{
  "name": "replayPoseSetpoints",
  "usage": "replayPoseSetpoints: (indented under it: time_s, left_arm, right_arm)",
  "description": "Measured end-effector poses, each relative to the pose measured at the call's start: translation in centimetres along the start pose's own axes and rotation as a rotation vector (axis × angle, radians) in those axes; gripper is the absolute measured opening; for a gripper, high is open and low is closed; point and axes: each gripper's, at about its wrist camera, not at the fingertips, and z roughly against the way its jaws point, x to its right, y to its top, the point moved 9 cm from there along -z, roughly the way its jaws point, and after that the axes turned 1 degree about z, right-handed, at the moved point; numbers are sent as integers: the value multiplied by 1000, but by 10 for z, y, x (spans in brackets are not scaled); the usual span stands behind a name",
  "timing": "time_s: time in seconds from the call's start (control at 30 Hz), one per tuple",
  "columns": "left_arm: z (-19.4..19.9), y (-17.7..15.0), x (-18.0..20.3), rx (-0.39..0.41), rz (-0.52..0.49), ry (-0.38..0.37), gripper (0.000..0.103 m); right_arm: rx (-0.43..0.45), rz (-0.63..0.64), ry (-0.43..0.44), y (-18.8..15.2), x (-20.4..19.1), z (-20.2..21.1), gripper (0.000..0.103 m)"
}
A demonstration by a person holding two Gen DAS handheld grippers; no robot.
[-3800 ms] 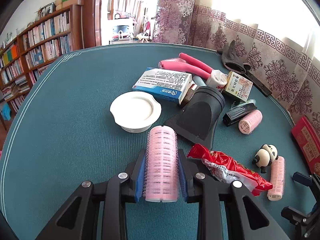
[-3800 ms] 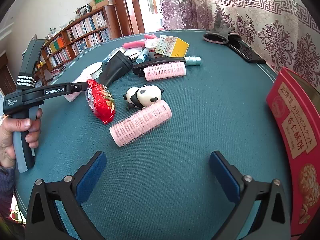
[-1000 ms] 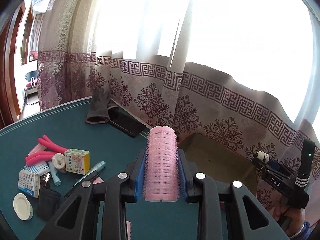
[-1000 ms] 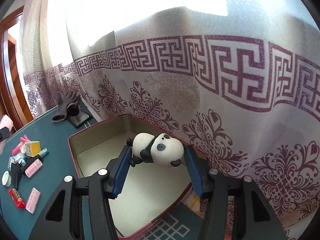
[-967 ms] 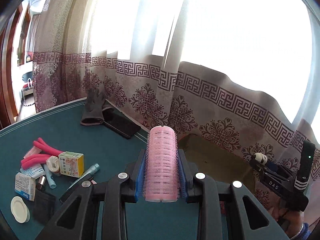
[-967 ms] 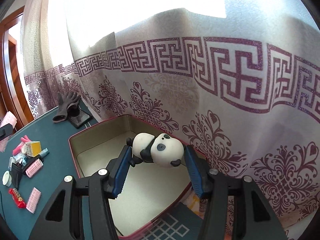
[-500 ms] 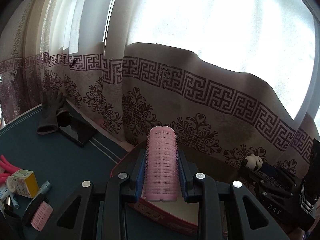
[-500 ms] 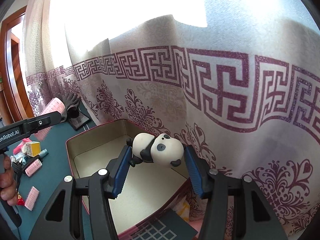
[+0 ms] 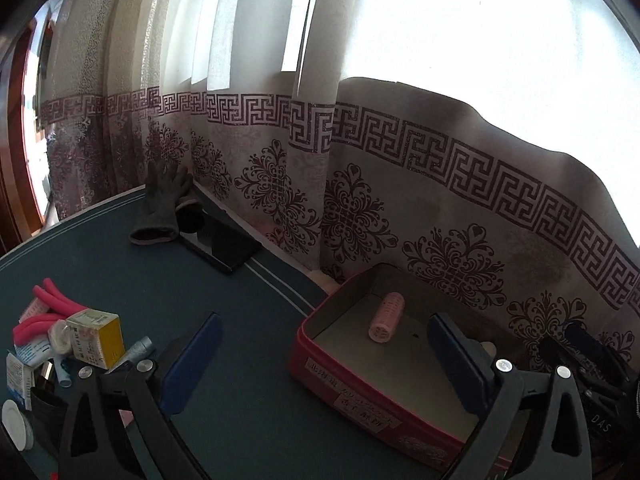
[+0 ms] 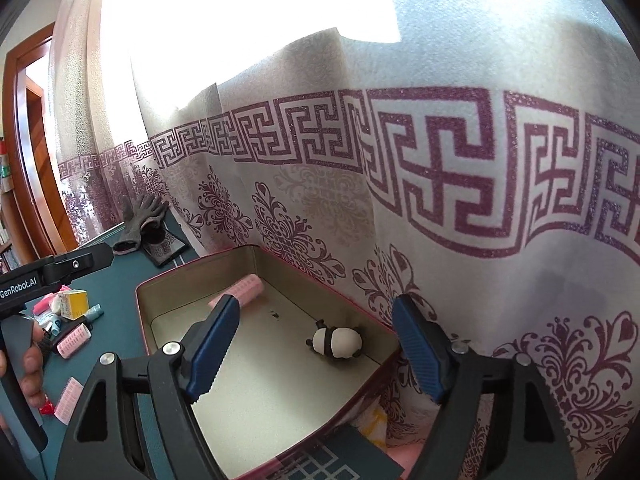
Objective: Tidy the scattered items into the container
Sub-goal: 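Move both open tools back over the scattered items on the table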
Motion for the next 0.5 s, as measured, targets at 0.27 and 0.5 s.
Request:
replayPoseSetpoints:
  time_s: [0.27,0.5]
  left_arm:
    - [40,-34,-64,-12,94,92,103]
    - [74,-62,-120,-8,187,180,103]
  right_arm:
    - [-15,31,27,-10,-28,7,83]
    - [-13,76,97,-13,-72,12,86]
